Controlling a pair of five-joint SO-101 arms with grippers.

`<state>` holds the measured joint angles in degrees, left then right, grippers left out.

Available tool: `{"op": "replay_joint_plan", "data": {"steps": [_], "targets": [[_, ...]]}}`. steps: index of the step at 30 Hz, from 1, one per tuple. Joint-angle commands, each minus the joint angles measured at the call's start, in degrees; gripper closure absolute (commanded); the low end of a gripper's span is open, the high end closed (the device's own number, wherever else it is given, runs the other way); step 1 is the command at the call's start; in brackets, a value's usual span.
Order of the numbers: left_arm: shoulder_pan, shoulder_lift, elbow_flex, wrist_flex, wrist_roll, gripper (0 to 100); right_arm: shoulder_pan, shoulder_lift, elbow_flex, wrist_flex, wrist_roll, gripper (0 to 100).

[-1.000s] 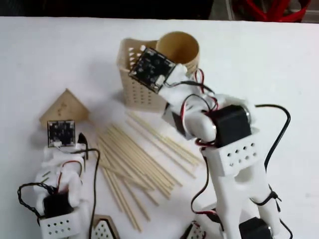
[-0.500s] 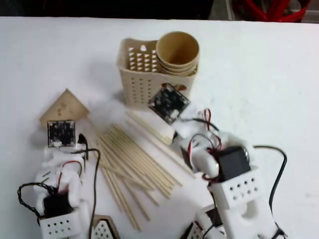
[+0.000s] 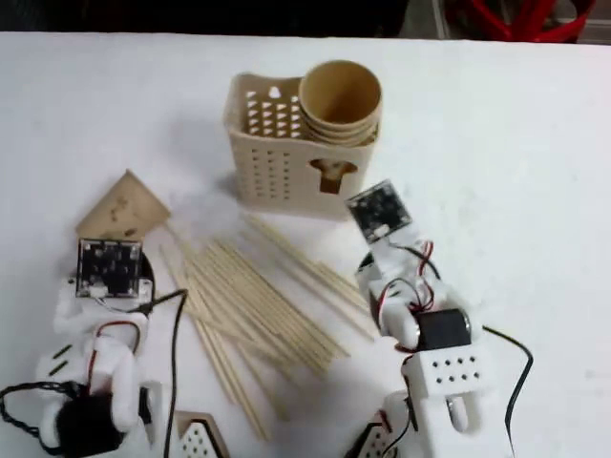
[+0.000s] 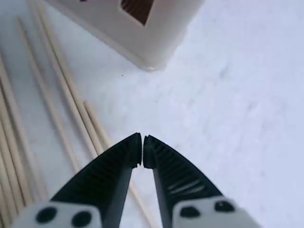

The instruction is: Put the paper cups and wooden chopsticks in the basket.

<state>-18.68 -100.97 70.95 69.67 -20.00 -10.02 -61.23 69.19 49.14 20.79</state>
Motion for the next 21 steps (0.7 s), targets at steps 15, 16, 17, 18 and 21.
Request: {"op": "replay_joint_plan", "data": {"steps": [15,16,17,18,21], "targets": [[-3.0,81.8,-67.0,13.3,-5.2,69,2.7,-1.2,5.8,-8.7,-1.5,97.8],[-3.0,85.8,-70.8,14.1,-5.2,69,2.7,-1.2,6.3,-9.5,-1.5,97.8],[-2.9,89.7,-74.5,15.0,-5.2,69,2.7,-1.2,6.7,-10.2,-1.5,97.8],[-2.9,93.6,-78.2,15.9,-5.2,69,2.7,-1.2,6.8,-10.5,-1.5,97.8],[-2.9,105.1,-89.6,18.6,-5.2,69,2.7,-1.2,6.9,-10.5,-1.5,97.8]]}}
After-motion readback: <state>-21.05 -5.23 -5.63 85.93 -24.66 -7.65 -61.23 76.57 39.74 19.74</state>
